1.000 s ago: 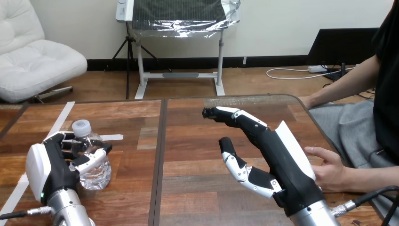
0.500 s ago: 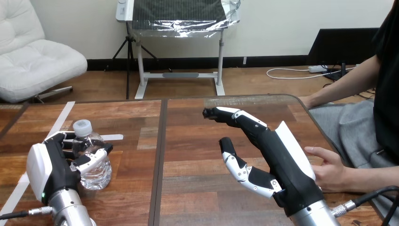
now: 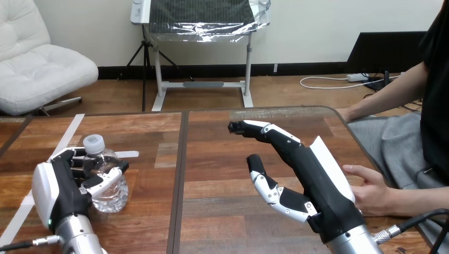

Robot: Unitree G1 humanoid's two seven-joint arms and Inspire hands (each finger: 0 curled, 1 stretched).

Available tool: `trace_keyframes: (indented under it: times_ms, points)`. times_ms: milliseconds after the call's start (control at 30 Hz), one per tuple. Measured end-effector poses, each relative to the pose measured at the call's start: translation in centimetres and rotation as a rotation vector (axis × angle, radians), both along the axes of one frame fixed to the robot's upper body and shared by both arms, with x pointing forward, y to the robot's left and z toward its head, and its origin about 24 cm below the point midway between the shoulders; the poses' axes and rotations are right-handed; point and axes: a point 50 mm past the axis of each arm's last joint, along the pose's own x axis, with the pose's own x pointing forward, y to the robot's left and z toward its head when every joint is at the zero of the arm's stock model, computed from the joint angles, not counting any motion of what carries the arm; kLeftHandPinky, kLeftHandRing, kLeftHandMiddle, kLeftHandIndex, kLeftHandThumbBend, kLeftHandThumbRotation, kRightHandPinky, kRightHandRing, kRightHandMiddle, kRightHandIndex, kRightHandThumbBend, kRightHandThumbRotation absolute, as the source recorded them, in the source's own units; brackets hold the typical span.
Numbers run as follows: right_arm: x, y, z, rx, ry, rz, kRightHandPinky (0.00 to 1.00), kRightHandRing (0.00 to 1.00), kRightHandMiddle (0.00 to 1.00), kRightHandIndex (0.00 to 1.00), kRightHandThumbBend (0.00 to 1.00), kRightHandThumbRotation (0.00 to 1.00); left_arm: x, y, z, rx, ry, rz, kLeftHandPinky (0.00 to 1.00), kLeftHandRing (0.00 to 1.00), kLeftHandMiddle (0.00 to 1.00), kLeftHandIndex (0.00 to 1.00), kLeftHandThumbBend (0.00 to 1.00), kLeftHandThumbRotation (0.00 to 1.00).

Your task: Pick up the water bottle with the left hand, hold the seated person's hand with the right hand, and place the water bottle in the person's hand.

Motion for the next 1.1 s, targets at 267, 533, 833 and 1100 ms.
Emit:
trace_keyframes:
  times_ms: [267, 533, 833, 1100]
  points:
    - [0.0, -0.1, 0.0, 0.000, -0.003, -0.002, 0.72, 0.77, 0.79, 0.78, 0.03, 0.00, -0.7, -0.8, 0.0, -0.087, -0.052, -0.042, 0.42, 0.44, 0.47, 0.51, 0.64, 0.00]
    - [0.0, -0.1, 0.0, -0.004, -0.003, -0.002, 0.69, 0.77, 0.79, 0.79, 0.03, 0.00, -1.4, -2.0, 0.0, -0.168, -0.076, -0.091, 0.42, 0.43, 0.46, 0.50, 0.67, 0.00]
    - [-0.1, -0.2, 0.0, -0.014, -0.001, -0.001, 0.70, 0.79, 0.81, 0.79, 0.03, 0.00, -2.5, -3.6, -0.1, -0.273, -0.087, -0.162, 0.46, 0.45, 0.46, 0.50, 0.67, 0.00]
    - [-0.1, -0.3, -0.1, -0.014, 0.000, 0.000, 0.69, 0.78, 0.82, 0.81, 0.04, 0.00, -3.5, -5.0, -0.3, -0.333, -0.090, -0.215, 0.44, 0.44, 0.46, 0.49, 0.65, 0.00]
